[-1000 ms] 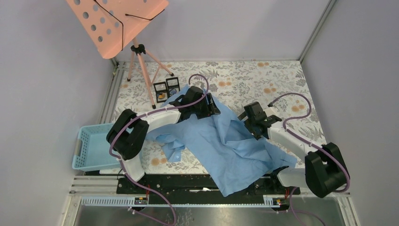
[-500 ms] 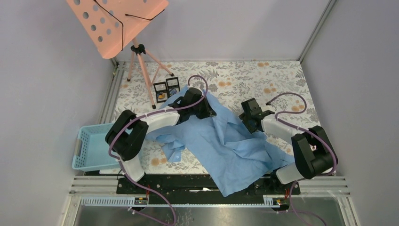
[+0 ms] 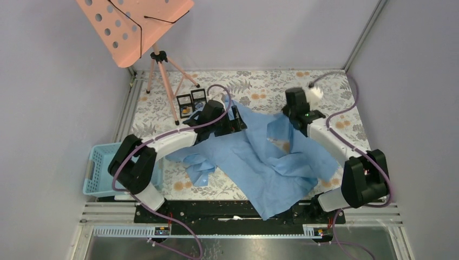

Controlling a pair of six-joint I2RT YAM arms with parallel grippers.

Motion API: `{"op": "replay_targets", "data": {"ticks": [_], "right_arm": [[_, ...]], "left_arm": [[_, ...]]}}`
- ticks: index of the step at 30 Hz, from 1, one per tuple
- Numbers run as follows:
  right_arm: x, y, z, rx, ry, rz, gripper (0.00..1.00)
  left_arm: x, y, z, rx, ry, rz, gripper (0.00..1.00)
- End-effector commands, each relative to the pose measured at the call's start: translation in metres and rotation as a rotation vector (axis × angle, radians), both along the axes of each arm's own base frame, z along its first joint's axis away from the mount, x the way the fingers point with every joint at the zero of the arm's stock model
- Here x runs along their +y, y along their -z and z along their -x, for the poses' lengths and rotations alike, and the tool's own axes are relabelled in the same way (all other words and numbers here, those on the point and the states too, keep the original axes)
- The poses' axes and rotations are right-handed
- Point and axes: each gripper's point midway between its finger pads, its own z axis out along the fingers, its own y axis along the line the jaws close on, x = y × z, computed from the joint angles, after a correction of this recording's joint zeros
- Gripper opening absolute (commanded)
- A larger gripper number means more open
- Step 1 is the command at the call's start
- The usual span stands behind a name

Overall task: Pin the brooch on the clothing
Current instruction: Flatten out the clothes at the center of the board.

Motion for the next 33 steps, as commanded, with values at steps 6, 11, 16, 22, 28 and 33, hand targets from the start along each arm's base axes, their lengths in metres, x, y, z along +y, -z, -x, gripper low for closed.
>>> {"op": "replay_targets", "data": {"ticks": [6, 11, 16, 22, 28, 33], "right_arm": [[-0.03, -0.183, -0.076, -0.4, -0.172, 0.581, 0.05], [-0.066, -0.123, -0.062, -0.17, -0.001, 0.668, 0.14], [-0.067, -0.073, -0.045, 0.029, -0.065, 0.667, 0.6], [-0.095, -0.073, -0.008, 0.082, 0.021, 0.657, 0.92], [-0.098, -0.067, -0.035, 0.16, -0.159, 0.538, 1.0], [-0.1, -0.046, -0.063, 0.298, -0.248, 0.516, 1.0]], "left_arm": [[0.099, 0.037, -0.004, -0.055, -0.237, -0.146, 0.99], [0.094, 0.076, 0.001, 0.051, -0.206, -0.164, 0.99], [0.115, 0.091, 0.008, 0.087, -0.247, -0.238, 0.99], [0.135, 0.101, 0.023, 0.113, -0.279, -0.275, 0.99], [0.129, 0.077, 0.025, 0.06, -0.24, -0.229, 0.99], [0.129, 0.036, 0.019, -0.029, -0.212, -0.227, 0.99]]}}
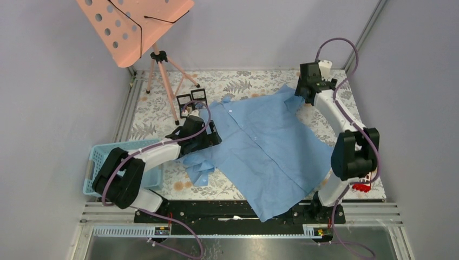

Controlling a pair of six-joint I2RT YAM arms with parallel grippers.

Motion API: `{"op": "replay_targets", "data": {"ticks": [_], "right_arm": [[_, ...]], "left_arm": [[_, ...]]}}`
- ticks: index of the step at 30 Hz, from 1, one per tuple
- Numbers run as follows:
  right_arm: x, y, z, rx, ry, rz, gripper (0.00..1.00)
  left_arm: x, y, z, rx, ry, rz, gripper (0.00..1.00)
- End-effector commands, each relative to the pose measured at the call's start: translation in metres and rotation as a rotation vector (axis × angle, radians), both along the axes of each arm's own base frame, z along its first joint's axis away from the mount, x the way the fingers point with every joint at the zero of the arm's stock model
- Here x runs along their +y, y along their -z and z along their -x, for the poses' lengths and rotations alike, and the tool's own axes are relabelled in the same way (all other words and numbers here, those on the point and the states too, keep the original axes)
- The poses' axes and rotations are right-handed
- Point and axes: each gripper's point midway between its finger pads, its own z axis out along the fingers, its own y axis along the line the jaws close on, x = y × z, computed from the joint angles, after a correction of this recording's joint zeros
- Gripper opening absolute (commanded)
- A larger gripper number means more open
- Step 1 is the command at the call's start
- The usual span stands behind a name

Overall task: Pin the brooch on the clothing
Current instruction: Flatten out the clothes at the center of the board.

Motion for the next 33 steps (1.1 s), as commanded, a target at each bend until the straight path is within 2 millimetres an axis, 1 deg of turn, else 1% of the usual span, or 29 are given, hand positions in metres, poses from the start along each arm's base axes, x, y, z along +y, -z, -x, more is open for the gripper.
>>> {"op": "replay_targets", "data": {"ticks": [1, 3, 6, 8, 10, 12, 13, 16, 19, 22, 24, 25, 26, 28, 29, 30, 31, 32, 33], "right_arm": [[0.012, 0.019, -0.02, 0.136, -0.1, -0.083, 1.0], [0.011, 0.024, -0.033, 0.127, -0.101, -0.152, 1.0], [0.005, 0.029, -0.054, 0.114, -0.081, -0.252, 1.0], [0.002, 0.031, -0.068, 0.101, -0.077, -0.312, 1.0], [0.009, 0.033, -0.084, 0.085, -0.105, -0.373, 1.0], [0.004, 0.039, -0.094, 0.081, -0.107, -0.428, 1.0], [0.005, 0.042, -0.099, 0.081, -0.112, -0.444, 1.0], [0.008, 0.053, -0.109, 0.086, -0.099, -0.476, 1.0], [0.012, 0.067, -0.114, 0.11, -0.101, -0.497, 1.0], [0.016, 0.08, -0.116, 0.144, -0.109, -0.518, 1.0], [0.018, 0.087, -0.117, 0.16, -0.115, -0.527, 0.99], [0.02, 0.09, -0.117, 0.168, -0.123, -0.532, 0.95], [0.021, 0.092, -0.117, 0.175, -0.132, -0.536, 0.88], [0.028, 0.093, -0.114, 0.191, -0.165, -0.566, 0.56], [0.032, 0.089, -0.111, 0.19, -0.181, -0.579, 0.36], [0.035, 0.084, -0.107, 0.181, -0.194, -0.59, 0.19], [0.039, 0.08, -0.102, 0.165, -0.209, -0.607, 0.08], [0.042, 0.069, -0.095, 0.138, -0.226, -0.614, 0.01], [0.045, 0.051, -0.086, 0.094, -0.241, -0.614, 0.0]], "left_arm": [[0.007, -0.045, -0.007, -0.104, 0.031, -0.035, 0.99], [0.011, -0.061, -0.012, -0.137, 0.033, -0.058, 0.99], [0.011, -0.075, -0.018, -0.147, 0.067, -0.086, 0.99], [0.009, -0.077, -0.025, -0.145, 0.088, -0.114, 0.99], [0.009, -0.076, -0.033, -0.145, 0.087, -0.142, 0.99], [0.007, -0.079, -0.043, -0.151, 0.082, -0.151, 0.99], [0.004, -0.081, -0.047, -0.154, 0.081, -0.144, 0.99], [-0.009, -0.09, -0.06, -0.164, 0.088, -0.095, 0.99], [-0.021, -0.099, -0.068, -0.17, 0.104, -0.056, 0.99], [-0.026, -0.105, -0.074, -0.18, 0.103, -0.042, 0.99], [-0.025, -0.105, -0.073, -0.181, 0.101, -0.04, 0.99], [-0.024, -0.104, -0.072, -0.18, 0.101, -0.04, 0.99], [-0.024, -0.103, -0.07, -0.176, 0.102, -0.042, 0.99], [-0.021, -0.1, -0.066, -0.17, 0.102, -0.046, 0.99], [-0.019, -0.097, -0.063, -0.164, 0.097, -0.049, 0.99], [-0.017, -0.096, -0.061, -0.163, 0.094, -0.05, 0.99], [-0.015, -0.096, -0.059, -0.163, 0.088, -0.052, 0.99], [-0.013, -0.097, -0.057, -0.166, 0.081, -0.049, 0.99], [-0.011, -0.098, -0.054, -0.169, 0.076, -0.045, 0.99]]}}
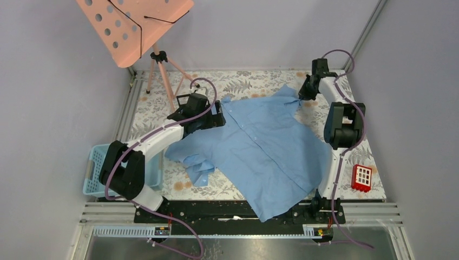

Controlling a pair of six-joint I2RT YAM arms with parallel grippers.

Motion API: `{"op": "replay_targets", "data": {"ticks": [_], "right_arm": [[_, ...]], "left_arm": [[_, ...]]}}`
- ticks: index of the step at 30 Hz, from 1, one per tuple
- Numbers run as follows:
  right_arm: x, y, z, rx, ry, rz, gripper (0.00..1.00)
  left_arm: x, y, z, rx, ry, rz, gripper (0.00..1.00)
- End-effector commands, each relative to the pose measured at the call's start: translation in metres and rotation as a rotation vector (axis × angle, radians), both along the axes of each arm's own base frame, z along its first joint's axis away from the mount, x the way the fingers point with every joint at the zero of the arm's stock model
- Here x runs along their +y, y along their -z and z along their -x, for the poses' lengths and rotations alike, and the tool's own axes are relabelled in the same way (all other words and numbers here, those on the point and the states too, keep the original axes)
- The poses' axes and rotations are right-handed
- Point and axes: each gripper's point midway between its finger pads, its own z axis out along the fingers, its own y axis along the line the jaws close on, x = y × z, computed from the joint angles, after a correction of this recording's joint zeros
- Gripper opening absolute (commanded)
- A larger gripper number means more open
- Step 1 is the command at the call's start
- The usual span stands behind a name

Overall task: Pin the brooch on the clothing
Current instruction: Flatten out the clothes at the center of the board.

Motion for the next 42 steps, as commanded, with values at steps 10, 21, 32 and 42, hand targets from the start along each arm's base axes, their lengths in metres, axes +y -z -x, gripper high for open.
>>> {"op": "replay_targets", "data": {"ticks": [10, 21, 32, 42], "right_arm": [[0.079, -0.036, 0.197, -0.119, -0.117, 0.095, 0.13], [0.038, -0.087, 0.27, -0.23, -0.076, 0.36, 0.98], [0.021, -0.111, 0.168, -0.195, -0.066, 0.389, 0.96], [-0.01, -0.051, 0.097, 0.037, -0.064, 0.294, 0.83]], "left_arm": [[0.014, -0.027, 0.023, -0.072, -0.046, 0.095, 0.99], [0.019, -0.026, 0.036, -0.062, -0.045, 0.102, 0.99], [0.028, -0.011, 0.048, -0.04, -0.058, 0.083, 0.99], [0.033, -0.002, 0.055, -0.023, -0.054, 0.062, 0.99]]}}
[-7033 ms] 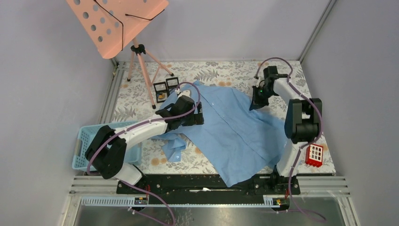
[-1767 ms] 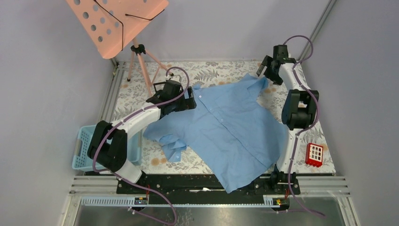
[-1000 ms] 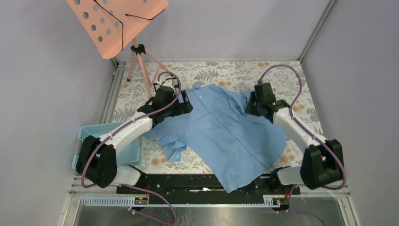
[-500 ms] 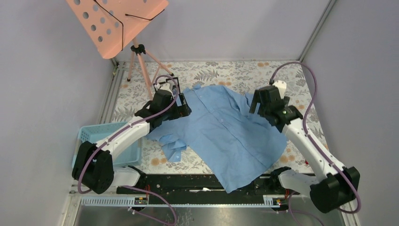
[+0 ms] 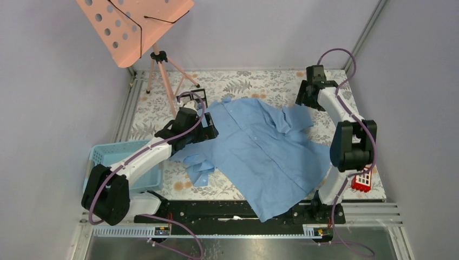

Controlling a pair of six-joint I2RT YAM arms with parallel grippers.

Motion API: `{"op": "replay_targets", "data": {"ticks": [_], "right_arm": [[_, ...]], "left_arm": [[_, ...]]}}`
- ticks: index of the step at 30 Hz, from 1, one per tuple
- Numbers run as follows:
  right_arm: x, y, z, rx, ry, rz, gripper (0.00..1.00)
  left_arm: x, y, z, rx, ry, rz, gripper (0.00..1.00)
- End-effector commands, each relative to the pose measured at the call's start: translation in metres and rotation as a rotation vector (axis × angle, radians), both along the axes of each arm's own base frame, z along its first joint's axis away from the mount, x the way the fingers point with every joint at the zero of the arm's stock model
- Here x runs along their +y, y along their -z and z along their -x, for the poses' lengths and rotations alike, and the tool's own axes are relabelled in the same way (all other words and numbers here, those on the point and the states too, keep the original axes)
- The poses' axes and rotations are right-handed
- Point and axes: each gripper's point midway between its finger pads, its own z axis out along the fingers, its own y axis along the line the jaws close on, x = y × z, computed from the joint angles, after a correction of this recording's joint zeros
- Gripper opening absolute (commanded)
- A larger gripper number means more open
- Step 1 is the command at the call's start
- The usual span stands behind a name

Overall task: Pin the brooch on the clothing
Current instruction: Flatten out the clothes at the center of the board.

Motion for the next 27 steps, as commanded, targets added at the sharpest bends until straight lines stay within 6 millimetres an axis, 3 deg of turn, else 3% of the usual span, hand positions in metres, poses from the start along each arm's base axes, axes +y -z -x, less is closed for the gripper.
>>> {"op": "replay_targets", "data": {"ticks": [1, 4, 5, 9, 16, 22, 25, 27], "right_arm": [[0.004, 0.019, -0.012, 0.101, -0.069, -0.111, 0.82], [0.009, 0.04, -0.01, 0.156, -0.095, -0.199, 0.81], [-0.003, 0.044, -0.009, 0.169, -0.073, -0.207, 0.81], [-0.013, 0.062, -0.008, 0.23, -0.065, -0.247, 0.81], [-0.006, 0.08, -0.018, 0.293, -0.122, -0.304, 0.67], [0.01, 0.078, -0.031, 0.28, -0.181, -0.388, 0.39], [0.005, 0.069, -0.034, 0.268, -0.182, -0.361, 0.12], [-0.003, 0.056, -0.035, 0.242, -0.17, -0.314, 0.0]], "left_arm": [[0.003, -0.01, -0.002, -0.045, -0.003, 0.011, 0.99], [0.006, -0.008, 0.002, -0.039, -0.003, 0.003, 0.99], [0.007, -0.007, 0.003, -0.038, -0.004, 0.002, 0.99], [0.008, -0.007, 0.007, -0.038, -0.004, 0.009, 0.99], [0.01, -0.007, 0.009, -0.035, -0.008, 0.016, 0.99], [0.013, -0.004, 0.012, -0.027, -0.017, 0.022, 0.99], [0.016, -0.002, 0.015, -0.023, -0.024, 0.021, 0.99], [0.019, -0.003, 0.016, -0.025, -0.03, 0.02, 0.99]]}}
